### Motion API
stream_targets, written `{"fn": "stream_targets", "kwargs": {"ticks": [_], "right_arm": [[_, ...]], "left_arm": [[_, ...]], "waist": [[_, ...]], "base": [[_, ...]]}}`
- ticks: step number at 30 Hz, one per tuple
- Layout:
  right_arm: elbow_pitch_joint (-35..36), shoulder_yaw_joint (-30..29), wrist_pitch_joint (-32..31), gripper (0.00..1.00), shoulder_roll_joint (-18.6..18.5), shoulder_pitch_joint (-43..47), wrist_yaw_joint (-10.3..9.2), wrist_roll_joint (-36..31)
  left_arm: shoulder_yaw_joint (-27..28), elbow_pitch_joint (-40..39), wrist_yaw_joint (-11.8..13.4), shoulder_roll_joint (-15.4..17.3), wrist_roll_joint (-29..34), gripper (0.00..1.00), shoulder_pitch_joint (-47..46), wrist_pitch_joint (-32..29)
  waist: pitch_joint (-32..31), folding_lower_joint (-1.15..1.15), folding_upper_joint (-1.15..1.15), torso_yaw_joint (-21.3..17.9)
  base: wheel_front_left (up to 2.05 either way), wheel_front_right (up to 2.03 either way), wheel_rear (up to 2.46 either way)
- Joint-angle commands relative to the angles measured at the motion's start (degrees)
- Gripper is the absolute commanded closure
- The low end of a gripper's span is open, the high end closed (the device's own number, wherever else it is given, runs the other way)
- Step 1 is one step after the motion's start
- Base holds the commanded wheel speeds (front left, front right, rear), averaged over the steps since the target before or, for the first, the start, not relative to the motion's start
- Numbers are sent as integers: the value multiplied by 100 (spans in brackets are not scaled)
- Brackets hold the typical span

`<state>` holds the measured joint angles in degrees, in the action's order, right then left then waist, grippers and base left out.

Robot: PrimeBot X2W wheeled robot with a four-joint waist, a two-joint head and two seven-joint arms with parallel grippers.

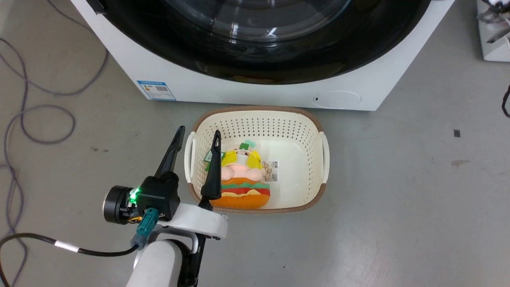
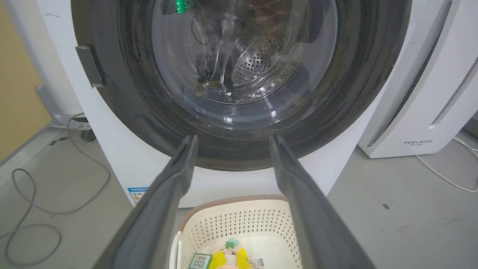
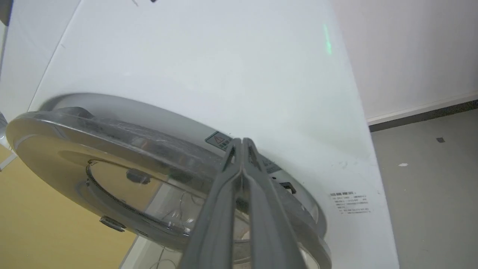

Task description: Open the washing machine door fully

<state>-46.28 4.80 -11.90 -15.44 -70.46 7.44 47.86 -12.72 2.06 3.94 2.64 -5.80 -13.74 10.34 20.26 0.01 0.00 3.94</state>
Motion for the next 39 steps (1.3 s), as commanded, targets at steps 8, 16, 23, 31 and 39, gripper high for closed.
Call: {"fn": "stream_targets", "kwargs": {"ticks": [8,16,23,31,39], "right_arm": [[-602,405,-595,100,10,-973,4,245],[-986,721,-1317,100,-87,-1549,4,544],[-1100,889,-1908,100,-214,-1765,4,927],[-1283,1002,-2444,100,-398,-1961,4,1503],[-1260,1087,-2922,100,-564,-1656,5,1927]], "left_arm": [[-222,-1,112,18,-123,0,-286,148],[-381,14,200,20,-224,0,-462,244],[-488,61,246,21,-306,0,-544,316],[-656,142,288,22,-396,0,-659,412],[-734,294,289,23,-454,0,-592,465]], "waist": [[315,-1,0,124],[530,-1,0,198],[576,-1,0,221],[578,-1,0,231],[297,-1,0,234]], "base": [[0,0,0],[0,0,0],[0,0,0],[0,0,0],[0,0,0]]}}
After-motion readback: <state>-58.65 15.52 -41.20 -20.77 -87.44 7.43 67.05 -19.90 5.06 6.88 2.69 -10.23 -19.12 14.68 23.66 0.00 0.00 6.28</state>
